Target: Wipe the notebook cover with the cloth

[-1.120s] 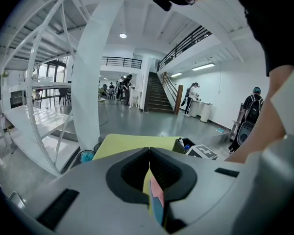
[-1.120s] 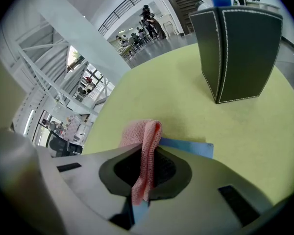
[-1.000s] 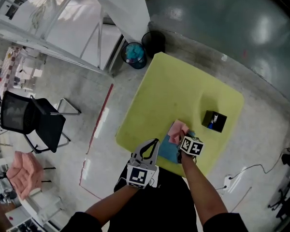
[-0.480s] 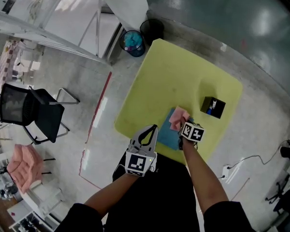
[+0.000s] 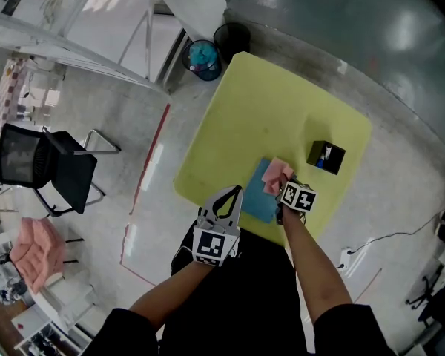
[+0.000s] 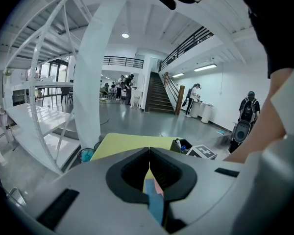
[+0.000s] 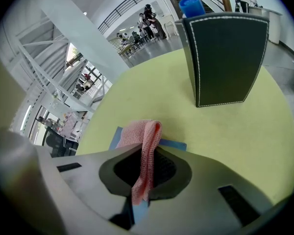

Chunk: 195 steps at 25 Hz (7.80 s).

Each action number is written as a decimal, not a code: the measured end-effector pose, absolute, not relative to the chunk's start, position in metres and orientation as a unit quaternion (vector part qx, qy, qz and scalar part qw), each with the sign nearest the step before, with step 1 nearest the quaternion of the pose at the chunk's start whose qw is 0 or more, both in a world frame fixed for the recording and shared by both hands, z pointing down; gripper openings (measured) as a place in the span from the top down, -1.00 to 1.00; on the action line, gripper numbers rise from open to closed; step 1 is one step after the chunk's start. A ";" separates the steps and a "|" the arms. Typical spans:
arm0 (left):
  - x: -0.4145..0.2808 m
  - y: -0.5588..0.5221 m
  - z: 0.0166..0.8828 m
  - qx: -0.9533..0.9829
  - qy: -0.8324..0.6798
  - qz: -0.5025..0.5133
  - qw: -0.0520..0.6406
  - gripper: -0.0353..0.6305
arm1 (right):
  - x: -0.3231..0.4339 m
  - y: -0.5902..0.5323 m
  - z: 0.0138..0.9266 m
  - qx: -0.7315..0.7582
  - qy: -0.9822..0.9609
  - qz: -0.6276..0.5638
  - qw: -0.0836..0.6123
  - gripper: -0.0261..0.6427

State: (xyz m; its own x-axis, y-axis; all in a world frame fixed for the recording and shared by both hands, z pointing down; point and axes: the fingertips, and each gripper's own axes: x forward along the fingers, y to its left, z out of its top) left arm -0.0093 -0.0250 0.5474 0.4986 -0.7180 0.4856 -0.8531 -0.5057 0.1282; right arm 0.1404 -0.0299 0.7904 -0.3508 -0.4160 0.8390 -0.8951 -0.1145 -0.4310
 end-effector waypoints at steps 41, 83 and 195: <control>-0.018 0.005 0.543 0.854 -0.449 0.190 0.184 0.84 | 0.179 -0.002 0.791 0.556 -0.599 0.525 0.236 0.81; -0.101 -0.027 0.552 0.888 -0.358 0.203 0.204 0.84 | 0.025 -0.009 0.725 0.552 -0.599 0.568 0.116 0.81; 0.067 0.027 0.609 0.888 -0.292 0.268 0.235 0.84 | 0.147 0.054 0.789 0.528 -0.588 0.581 0.194 0.81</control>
